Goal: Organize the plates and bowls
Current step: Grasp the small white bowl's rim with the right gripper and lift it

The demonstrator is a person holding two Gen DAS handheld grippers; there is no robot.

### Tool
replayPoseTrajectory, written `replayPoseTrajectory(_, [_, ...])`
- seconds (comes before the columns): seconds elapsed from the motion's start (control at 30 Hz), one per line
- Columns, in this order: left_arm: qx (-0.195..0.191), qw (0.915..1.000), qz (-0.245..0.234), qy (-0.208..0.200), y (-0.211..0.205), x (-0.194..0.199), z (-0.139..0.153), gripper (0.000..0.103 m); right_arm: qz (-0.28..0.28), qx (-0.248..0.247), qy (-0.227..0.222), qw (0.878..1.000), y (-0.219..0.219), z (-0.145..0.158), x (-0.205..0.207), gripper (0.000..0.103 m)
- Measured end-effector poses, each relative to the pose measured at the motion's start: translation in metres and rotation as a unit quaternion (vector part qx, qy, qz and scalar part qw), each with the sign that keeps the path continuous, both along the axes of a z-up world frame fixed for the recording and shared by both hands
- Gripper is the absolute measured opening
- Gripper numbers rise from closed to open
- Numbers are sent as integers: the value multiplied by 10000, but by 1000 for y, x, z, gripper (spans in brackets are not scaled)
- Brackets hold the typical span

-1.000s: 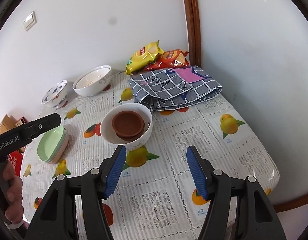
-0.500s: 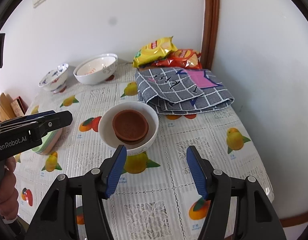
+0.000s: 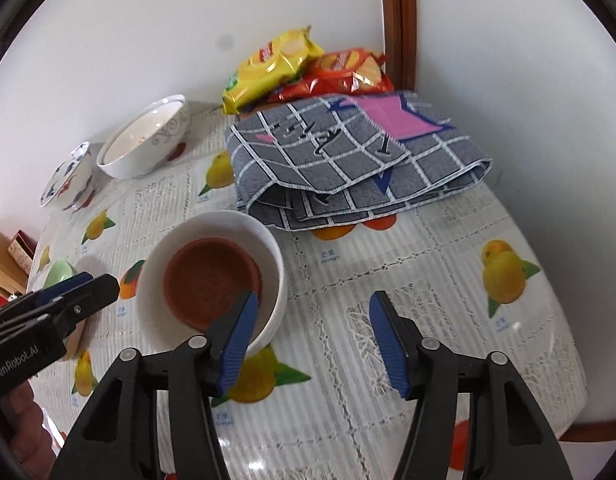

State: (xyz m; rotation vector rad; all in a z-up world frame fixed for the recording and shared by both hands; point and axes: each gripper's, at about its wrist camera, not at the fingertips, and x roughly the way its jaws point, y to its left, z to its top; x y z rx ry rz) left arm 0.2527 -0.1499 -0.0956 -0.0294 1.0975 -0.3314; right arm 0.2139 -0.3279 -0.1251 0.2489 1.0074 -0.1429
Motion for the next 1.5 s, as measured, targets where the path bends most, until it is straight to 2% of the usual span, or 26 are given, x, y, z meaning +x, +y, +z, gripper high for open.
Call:
replayPoseTrajectory(0.1, [-24,9999,18,144,-2,10,-10,45,62,34,203,9998,0,-11,12,49])
replayPoseTrajectory(0.33, [228,9994,-4,242,-9,25,-27,45,189,-69,469,9987,4,-28,30,45])
replayPoseTrajectory(0.53, [353,9987,-80,349,-16,33,-39,35,167,19,574,9982,2,-37,36,43])
replayPoseTrajectory(0.73, [451,9979,-67,454,-16,37,-50,32,175,72,682,9975,2,-44,40,43])
replayPoseTrajectory(1.0, [492,9969,-152,592,-22,41,-60,32,197,245,645,9974,0,-46,39,43])
replayPoseTrajectory(1.1, [440,9970,-156,617,-24,41,-62,29,209,273,627,9974,0,-46,39,43])
replayPoseTrajectory(1.33, [353,9971,-147,660,-23,43,-63,29,127,329,427,9985,-2,-47,36,44])
replayPoseTrajectory(1.4, [353,9973,-158,627,-24,42,-63,27,98,414,353,9985,-2,-47,34,44])
replayPoseTrajectory(1.47, [215,9975,-234,639,-25,41,-64,15,120,593,284,9978,-3,-48,34,38])
replayPoseTrajectory(1.5, [211,9975,-277,621,-25,39,-63,12,128,741,234,9969,-4,-49,33,33])
